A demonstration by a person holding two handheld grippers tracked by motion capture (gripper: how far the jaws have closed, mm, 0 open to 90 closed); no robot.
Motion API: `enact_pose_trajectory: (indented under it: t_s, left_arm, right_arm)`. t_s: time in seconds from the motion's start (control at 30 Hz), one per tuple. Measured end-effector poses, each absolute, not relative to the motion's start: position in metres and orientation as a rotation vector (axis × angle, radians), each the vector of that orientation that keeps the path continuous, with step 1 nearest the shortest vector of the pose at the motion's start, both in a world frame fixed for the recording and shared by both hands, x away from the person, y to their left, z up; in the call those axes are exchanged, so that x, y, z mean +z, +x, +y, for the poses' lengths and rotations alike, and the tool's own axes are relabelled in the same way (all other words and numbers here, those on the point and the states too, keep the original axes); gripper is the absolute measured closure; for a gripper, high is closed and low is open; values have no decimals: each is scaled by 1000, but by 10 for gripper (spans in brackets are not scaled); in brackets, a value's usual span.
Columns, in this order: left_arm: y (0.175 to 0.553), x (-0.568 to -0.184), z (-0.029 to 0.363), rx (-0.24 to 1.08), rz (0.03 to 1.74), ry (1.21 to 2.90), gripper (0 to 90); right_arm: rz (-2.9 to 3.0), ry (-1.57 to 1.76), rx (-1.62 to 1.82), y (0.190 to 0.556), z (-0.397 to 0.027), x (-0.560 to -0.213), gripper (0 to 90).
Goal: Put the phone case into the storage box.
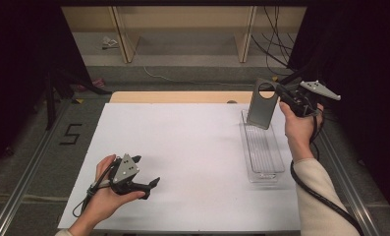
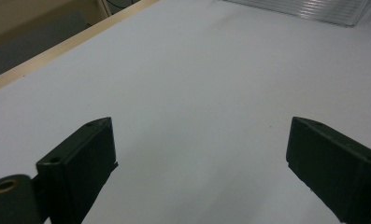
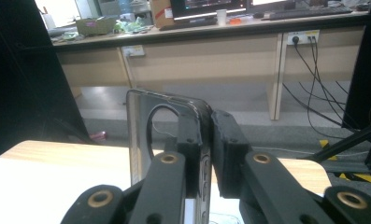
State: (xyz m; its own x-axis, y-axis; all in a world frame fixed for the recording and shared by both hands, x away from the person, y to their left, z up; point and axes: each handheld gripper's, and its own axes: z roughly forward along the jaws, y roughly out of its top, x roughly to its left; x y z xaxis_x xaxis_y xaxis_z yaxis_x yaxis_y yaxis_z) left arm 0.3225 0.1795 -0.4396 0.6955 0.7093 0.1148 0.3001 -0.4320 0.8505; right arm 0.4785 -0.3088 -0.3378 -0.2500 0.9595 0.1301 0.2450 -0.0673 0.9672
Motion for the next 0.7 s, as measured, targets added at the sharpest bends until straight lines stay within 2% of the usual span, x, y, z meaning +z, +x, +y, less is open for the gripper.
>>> enact_pose_trajectory:
  t_s: [0.7]
  left_arm:
    - [322, -440, 179, 587, 771, 2025, 79]
  right_arm:
    - [1561, 1334, 1330, 493, -306, -348, 826]
